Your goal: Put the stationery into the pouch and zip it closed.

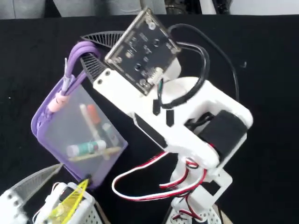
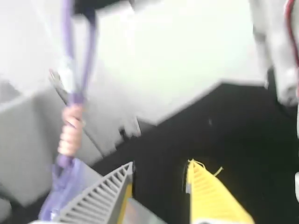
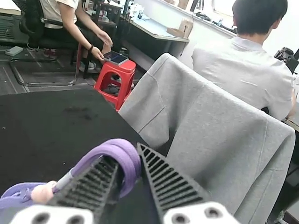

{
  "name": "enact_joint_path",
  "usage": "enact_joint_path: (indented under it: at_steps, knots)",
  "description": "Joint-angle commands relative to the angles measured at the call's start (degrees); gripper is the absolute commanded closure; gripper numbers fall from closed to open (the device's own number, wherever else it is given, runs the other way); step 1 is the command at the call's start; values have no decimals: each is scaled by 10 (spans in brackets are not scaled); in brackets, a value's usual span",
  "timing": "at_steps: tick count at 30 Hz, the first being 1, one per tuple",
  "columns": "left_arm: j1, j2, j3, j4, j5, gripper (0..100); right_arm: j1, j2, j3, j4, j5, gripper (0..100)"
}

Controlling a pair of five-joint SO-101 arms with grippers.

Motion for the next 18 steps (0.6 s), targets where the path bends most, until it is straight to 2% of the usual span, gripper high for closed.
enact_joint_path:
  at_steps: [1, 4, 8, 18]
  knots:
    - [-54, 5, -91, 0, 3, 808, 7, -20, -61, 31, 0, 988]
    - [-112, 5, -138, 1, 1, 808, 7, -20, -93, 53, 0, 988]
    - [-129, 5, -166, 1, 4, 808, 7, -20, -115, 67, 0, 988]
    - [-131, 4, 8, 3, 2, 808, 6, -20, -115, 66, -1, 988]
